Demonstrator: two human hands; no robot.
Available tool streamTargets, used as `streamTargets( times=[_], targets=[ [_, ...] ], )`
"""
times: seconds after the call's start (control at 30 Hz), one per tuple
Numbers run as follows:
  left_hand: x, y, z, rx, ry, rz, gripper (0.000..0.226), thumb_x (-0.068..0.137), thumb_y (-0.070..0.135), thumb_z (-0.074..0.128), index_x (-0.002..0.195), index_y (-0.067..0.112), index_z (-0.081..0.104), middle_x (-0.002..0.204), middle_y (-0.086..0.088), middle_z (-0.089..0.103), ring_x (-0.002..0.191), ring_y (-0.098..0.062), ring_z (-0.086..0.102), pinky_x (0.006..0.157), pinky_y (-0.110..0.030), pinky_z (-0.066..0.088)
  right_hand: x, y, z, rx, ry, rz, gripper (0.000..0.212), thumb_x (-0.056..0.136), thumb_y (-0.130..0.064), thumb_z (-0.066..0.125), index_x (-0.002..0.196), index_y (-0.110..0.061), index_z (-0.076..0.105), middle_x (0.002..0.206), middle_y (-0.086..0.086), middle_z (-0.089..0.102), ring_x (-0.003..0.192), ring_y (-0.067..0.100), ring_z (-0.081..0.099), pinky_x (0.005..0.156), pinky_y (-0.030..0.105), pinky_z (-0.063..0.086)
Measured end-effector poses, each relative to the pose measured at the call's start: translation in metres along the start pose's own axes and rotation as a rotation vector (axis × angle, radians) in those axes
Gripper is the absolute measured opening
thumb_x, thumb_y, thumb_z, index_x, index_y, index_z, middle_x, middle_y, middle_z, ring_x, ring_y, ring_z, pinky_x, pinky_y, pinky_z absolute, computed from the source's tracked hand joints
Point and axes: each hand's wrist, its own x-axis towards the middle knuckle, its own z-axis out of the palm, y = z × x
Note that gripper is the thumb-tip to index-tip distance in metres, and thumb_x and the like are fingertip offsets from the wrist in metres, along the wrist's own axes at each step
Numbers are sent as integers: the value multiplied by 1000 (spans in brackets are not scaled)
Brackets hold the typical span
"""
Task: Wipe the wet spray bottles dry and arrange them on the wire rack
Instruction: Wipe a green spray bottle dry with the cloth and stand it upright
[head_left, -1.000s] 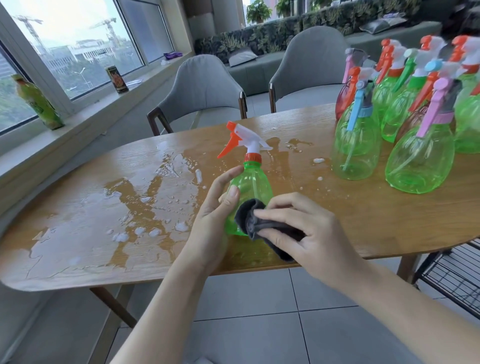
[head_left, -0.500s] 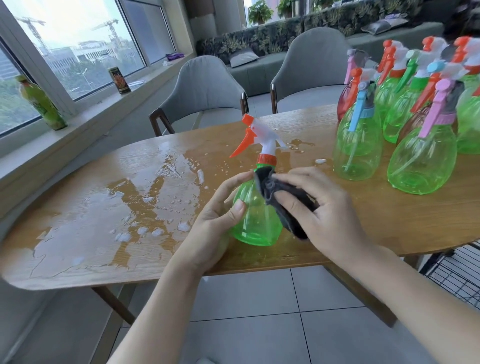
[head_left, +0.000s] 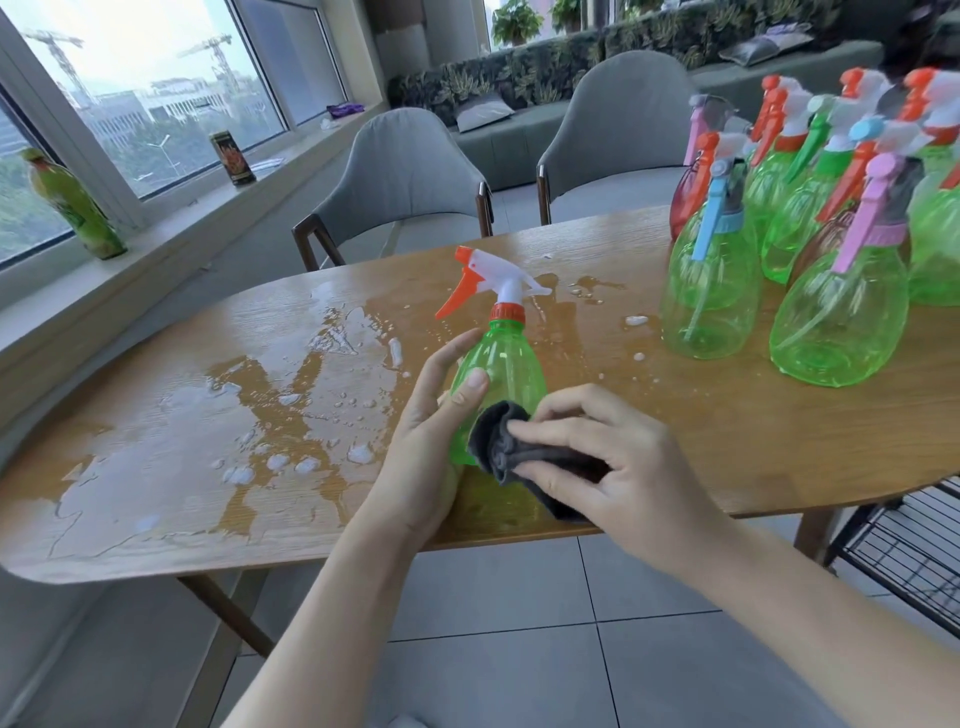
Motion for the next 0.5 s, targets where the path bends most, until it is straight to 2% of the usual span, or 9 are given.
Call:
streamTargets(
  times=[0.07, 0.13, 0.27, 0.33, 0.43, 0.5],
  targets=[
    [1, 0, -1, 7, -5, -4, 46, 94, 46, 69, 140, 43, 65, 139, 12, 68, 141, -31, 57, 120, -65, 40, -3, 0, 2, -33, -41, -76, 26, 92, -18, 78, 116, -7, 77, 108, 6, 66, 95, 20, 66, 85, 25, 53],
    [1, 1, -2, -7, -35, -10, 48, 94, 48, 69, 142, 43, 64, 141, 11, 68, 142, -30, 56, 120, -64, 41, -3, 1, 2, -58, -38, -113, 26, 93, -17, 75, 117, -7, 76, 108, 8, 66, 92, 21, 65, 86, 26, 53],
    [-4, 4, -4, -100, -114, -25, 49, 95, 36, 67, 144, 36, 63, 136, -12, 71, 125, -40, 66, 104, -54, 56, 7, 1, -4, -90, 59, -67, 27, 96, -18, 74, 119, -5, 76, 108, 7, 67, 99, 14, 64, 93, 17, 46],
    [-6, 5, -7, -101, -163, -21, 51, 96, 31, 67, 147, 34, 61, 143, -21, 65, 126, -43, 65, 105, -53, 56, 16, 2, -9, -77, 128, 10, 27, 95, -17, 73, 120, -6, 75, 112, 4, 67, 104, 9, 63, 95, 15, 44],
    [-7, 5, -12, -98, -236, -23, 57, 95, 35, 75, 149, 31, 59, 147, -22, 61, 129, -43, 64, 102, -49, 58, 30, 7, -17, 47, 182, 180, 29, 97, -15, 71, 126, -15, 72, 119, -4, 68, 114, 9, 64, 97, 29, 53],
    [-6, 5, -14, -109, -248, -20, 50, 97, 30, 71, 147, 33, 62, 145, -20, 63, 126, -40, 67, 96, -44, 60, 33, 11, -19, 147, 189, 277, 28, 98, -14, 70, 126, -17, 71, 120, -6, 69, 113, 13, 67, 96, 38, 57]
  ],
)
